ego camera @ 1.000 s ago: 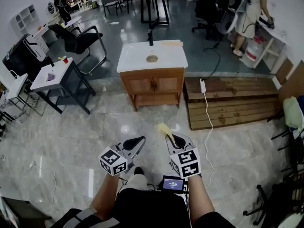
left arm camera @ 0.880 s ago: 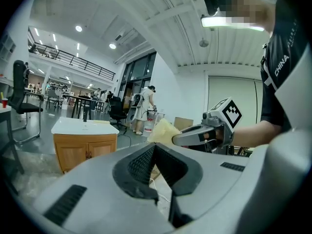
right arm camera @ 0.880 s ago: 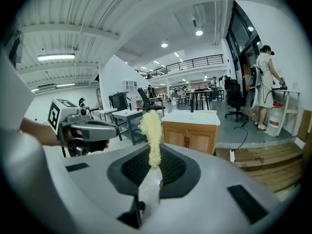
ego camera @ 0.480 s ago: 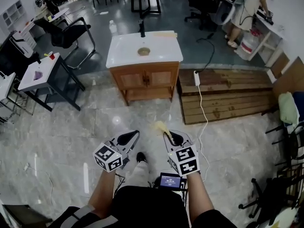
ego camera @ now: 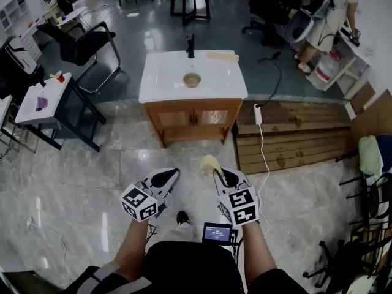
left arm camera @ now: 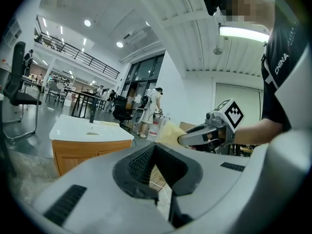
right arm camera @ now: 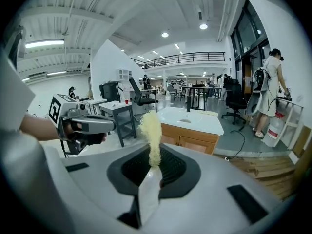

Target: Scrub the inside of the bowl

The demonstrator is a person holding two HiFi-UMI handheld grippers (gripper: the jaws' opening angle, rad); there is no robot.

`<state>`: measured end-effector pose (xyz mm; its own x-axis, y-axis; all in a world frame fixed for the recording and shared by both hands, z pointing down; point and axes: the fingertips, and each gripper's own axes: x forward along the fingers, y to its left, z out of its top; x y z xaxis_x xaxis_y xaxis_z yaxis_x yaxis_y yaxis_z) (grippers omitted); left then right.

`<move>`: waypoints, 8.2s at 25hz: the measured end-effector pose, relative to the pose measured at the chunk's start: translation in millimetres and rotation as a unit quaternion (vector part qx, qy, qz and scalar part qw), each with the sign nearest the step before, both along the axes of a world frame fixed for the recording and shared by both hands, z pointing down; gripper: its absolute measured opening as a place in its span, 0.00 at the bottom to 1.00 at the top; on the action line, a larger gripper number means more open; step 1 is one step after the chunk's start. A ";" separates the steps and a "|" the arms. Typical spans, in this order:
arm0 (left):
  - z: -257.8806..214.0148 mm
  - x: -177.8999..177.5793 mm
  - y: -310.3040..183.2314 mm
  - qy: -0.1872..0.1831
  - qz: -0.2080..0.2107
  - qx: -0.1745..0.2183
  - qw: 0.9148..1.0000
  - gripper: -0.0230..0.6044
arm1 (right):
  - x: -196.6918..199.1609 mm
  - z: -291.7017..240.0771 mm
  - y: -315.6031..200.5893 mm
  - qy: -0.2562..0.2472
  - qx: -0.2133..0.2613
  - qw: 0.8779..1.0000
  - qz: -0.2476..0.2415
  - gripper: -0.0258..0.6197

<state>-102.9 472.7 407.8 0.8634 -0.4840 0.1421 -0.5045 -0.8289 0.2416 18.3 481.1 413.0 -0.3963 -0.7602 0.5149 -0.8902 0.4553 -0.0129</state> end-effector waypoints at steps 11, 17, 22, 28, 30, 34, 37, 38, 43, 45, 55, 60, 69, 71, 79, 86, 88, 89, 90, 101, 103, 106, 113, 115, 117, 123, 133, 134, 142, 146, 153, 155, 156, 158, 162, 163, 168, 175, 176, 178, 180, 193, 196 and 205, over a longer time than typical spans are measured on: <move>8.8 -29.0 -87.4 0.013 0.005 -0.016 1.000 0.04 | -22.5 5.0 -79.1 0.001 -0.010 1.000 0.022 0.10; 20.5 -17.4 -129.3 0.013 0.008 -0.025 1.000 0.04 | -9.6 15.3 -123.0 -0.009 -0.014 0.999 0.030 0.10; 20.8 4.6 -173.9 -0.001 0.006 -0.023 1.000 0.04 | 10.6 17.7 -174.7 -0.024 -0.010 0.999 0.024 0.10; 9.2 34.0 -248.7 -0.013 -0.011 -0.012 1.000 0.04 | 36.9 9.5 -249.6 -0.033 -0.003 0.999 0.003 0.10; 5.9 48.6 -269.8 -0.018 -0.012 -0.009 1.000 0.04 | 52.2 9.0 -271.4 -0.036 -0.003 0.999 0.001 0.10; 2.3 70.8 -305.3 -0.024 -0.022 -0.007 0.999 0.04 | 77.4 7.3 -308.2 -0.046 0.000 0.999 -0.006 0.10; 2.7 79.8 -323.5 -0.026 -0.029 -0.009 0.999 0.04 | 90.3 11.0 -329.4 -0.052 -0.001 0.999 -0.009 0.10; 4.2 81.5 -328.9 -0.028 -0.031 -0.011 0.999 0.04 | 93.0 12.8 -335.5 -0.054 -0.004 0.998 -0.009 0.10; 14.5 81.3 -358.1 -0.033 -0.042 -0.024 0.998 0.04 | 96.3 26.2 -360.2 -0.059 -0.022 0.998 -0.014 0.10; 18.3 80.0 -372.9 -0.036 -0.040 -0.025 0.998 0.04 | 96.1 29.6 -372.9 -0.058 -0.026 0.998 -0.014 0.10; 29.7 70.8 -473.6 -0.052 -0.003 -0.016 0.999 0.04 | 89.9 31.0 -463.3 -0.035 -0.038 0.999 0.008 0.10; 42.8 61.7 -519.4 -0.068 0.035 -0.042 0.996 0.04 | 69.8 29.0 -509.1 -0.020 -0.043 0.999 0.013 0.10; 62.8 47.5 -569.0 -0.074 0.075 -0.071 0.992 0.04 | 51.9 39.8 -549.7 -0.013 -0.053 0.997 0.051 0.10; 67.6 50.5 -572.1 -0.085 0.086 -0.073 0.990 0.04 | 54.7 44.0 -553.1 -0.016 -0.060 0.996 0.060 0.10; 85.7 55.0 -582.0 -0.095 0.100 -0.104 0.985 0.04 | 56.0 50.3 -570.0 -0.013 -0.070 0.996 0.061 0.10; 101.2 56.7 -591.7 -0.102 0.079 -0.135 0.982 0.05 | 54.9 60.3 -577.5 -0.013 -0.084 0.995 0.047 0.10; 109.8 58.0 -593.0 -0.111 0.077 -0.151 0.979 0.10 | 55.4 65.2 -577.5 -0.012 -0.091 0.995 0.041 0.10; 114.7 58.7 -593.3 -0.118 0.077 -0.158 0.977 0.12 | 55.6 68.1 -577.7 -0.011 -0.094 0.995 0.038 0.10; 119.6 59.3 -594.1 -0.125 0.077 -0.164 0.975 0.13 | 55.6 71.0 -578.3 -0.011 -0.098 0.995 0.034 0.10; 183.7 60.9 -613.5 -0.211 0.025 -0.233 0.949 0.23 | 52.9 110.6 -591.8 0.007 -0.135 0.991 -0.022 0.10; 195.2 60.4 -615.3 -0.225 0.019 -0.247 0.942 0.23 | 51.9 120.5 -596.1 0.009 -0.145 0.989 -0.032 0.10; 211.8 61.2 -618.5 -0.235 0.013 -0.269 0.934 0.23 | 48.0 136.1 -605.4 0.011 -0.159 0.986 -0.050 0.10; 246.2 64.3 -620.2 -0.270 0.012 -0.307 0.912 0.25 | 37.2 172.7 -625.1 0.025 -0.196 0.976 -0.091 0.10; 252.8 64.2 -620.9 -0.281 0.012 -0.315 0.906 0.27 | 33.3 182.1 -630.1 0.031 -0.208 0.973 -0.100 0.10; 256.9 64.4 -622.7 -0.290 0.008 -0.320 0.902 0.27 | 29.6 190.7 -633.1 0.039 -0.219 0.969 -0.110 0.10; 270.6 67.2 -620.2 -0.296 0.006 -0.354 0.887 0.27 | 18.7 223.2 -630.9 0.082 -0.253 0.953 -0.146 0.10; 279.3 70.8 -623.0 -0.307 0.000 -0.358 0.882 0.14 | 10.2 254.5 -639.8 0.174 -0.265 0.931 -0.179 0.10; 279.5 70.9 -623.9 -0.303 -0.004 -0.361 0.882 0.14 | 10.1 257.7 -639.7 0.186 -0.263 0.929 -0.184 0.10; 279.3 67.0 -630.9 -0.268 -0.038 -0.386 0.882 0.11 | 4.6 270.4 -633.4 0.260 -0.260 0.897 -0.246 0.10; 278.7 67.8 -634.2 -0.263 -0.046 -0.387 0.882 0.09 | -7.9 270.7 -609.5 0.228 -0.302 0.874 -0.305 0.10; 273.5 68.1 -641.0 -0.264 -0.048 -0.386 0.882 0.06 | -32.4 264.9 -576.4 0.154 -0.336 0.840 -0.397 0.10; 271.9 67.2 -642.7 -0.261 -0.050 -0.389 0.882 0.06 | -37.5 260.5 -573.1 0.133 -0.337 0.833 -0.418 0.10; 271.8 66.5 -643.2 -0.259 -0.051 -0.391 0.881 0.06 | -40.4 257.8 -572.9 0.119 -0.336 0.832 -0.424 0.10; 272.4 64.6 -644.1 -0.254 -0.054 -0.398 0.880 0.06 | -45.4 255.0 -576.5 0.095 -0.331 0.836 -0.428 0.10; 273.4 64.4 -644.9 -0.241 -0.057 -0.413 0.877 0.06 | -43.9 251.5 -588.8 0.065 -0.317 0.854 -0.408 0.10; 273.3 64.7 -645.0 -0.240 -0.057 -0.414 0.876 0.06 | -42.8 249.8 -591.7 0.058 -0.315 0.859 -0.399 0.10; 272.3 65.0 -645.4 -0.248 -0.056 -0.410 0.876 0.06 | -39.5 250.5 -604.9 0.010 -0.302 0.889 -0.345 0.10; 273.1 64.3 -643.1 -0.266 -0.049 -0.402 0.875 0.06 | -29.6 246.7 -622.1 -0.016 -0.290 0.917 -0.274 0.10; 273.1 63.9 -642.8 -0.269 -0.048 -0.401 0.874 0.06 | -26.9 246.4 -624.2 -0.014 -0.288 0.921 -0.263 0.10; 272.9 62.7 -642.8 -0.273 -0.047 -0.399 0.874 0.06 | -19.6 246.5 -627.4 -0.010 -0.286 0.928 -0.241 0.10; 272.4 61.7 -643.1 -0.273 -0.045 -0.398 0.875 0.06 | -10.5 248.2 -629.2 -0.004 -0.284 0.933 -0.219 0.10; 272.8 65.0 -642.0 -0.305 -0.033 -0.388 0.869 0.06 | 21.7 241.0 -644.3 0.085 -0.218 0.954 -0.186 0.10; 272.1 65.5 -643.3 -0.301 -0.035 -0.387 0.871 0.06 | 19.1 239.7 -635.0 0.128 -0.203 0.942 -0.235 0.10; 272.8 66.7 -643.6 -0.295 -0.035 -0.392 0.871 0.06 | 4.6 247.5 -600.7 0.161 -0.222 0.904 -0.328 0.10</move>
